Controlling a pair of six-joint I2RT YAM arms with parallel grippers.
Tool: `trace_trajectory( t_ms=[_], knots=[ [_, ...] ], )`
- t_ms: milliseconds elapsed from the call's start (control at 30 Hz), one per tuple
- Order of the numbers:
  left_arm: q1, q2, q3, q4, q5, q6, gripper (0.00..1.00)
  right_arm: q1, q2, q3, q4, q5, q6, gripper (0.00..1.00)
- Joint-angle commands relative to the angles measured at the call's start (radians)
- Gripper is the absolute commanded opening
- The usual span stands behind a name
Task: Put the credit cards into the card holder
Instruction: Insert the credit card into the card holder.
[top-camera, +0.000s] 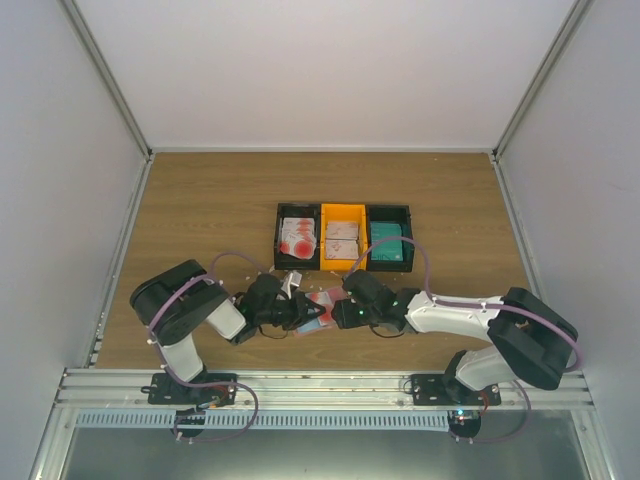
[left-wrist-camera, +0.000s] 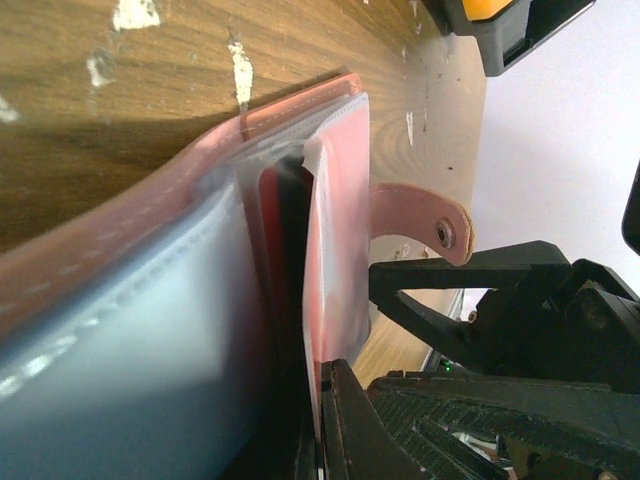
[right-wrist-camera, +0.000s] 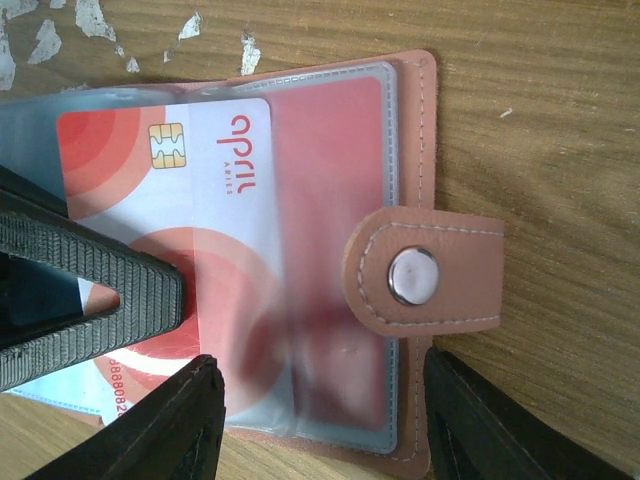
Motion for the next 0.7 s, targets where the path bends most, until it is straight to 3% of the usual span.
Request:
trace_trajectory(
  t_ms=[0,167,467,667],
  knots=[
    [-0.029,0.046,0.005,0.057,-0.019,0.008,0.00,0.015,0.003,-0.012,0.070,-0.107,0.000,0.55],
    [-0.033,0.009,-0.015,0.017,-0.033,0.027,0.07,0.015,-0.023,-0.012,0.032,-0.046,0.014,0.55],
    [-0.057,-0.188,0.053,-0.396,-0.146,0.161,0.27,0.015,-0.035,0.002,-0.021,0.011,0.020,0.52],
    [-0.069,-0.258,0.055,-0.545,-0.194,0.174,0.40,0.015,-0.025,0.006,-0.021,0.009,0.017,0.50]
  ],
)
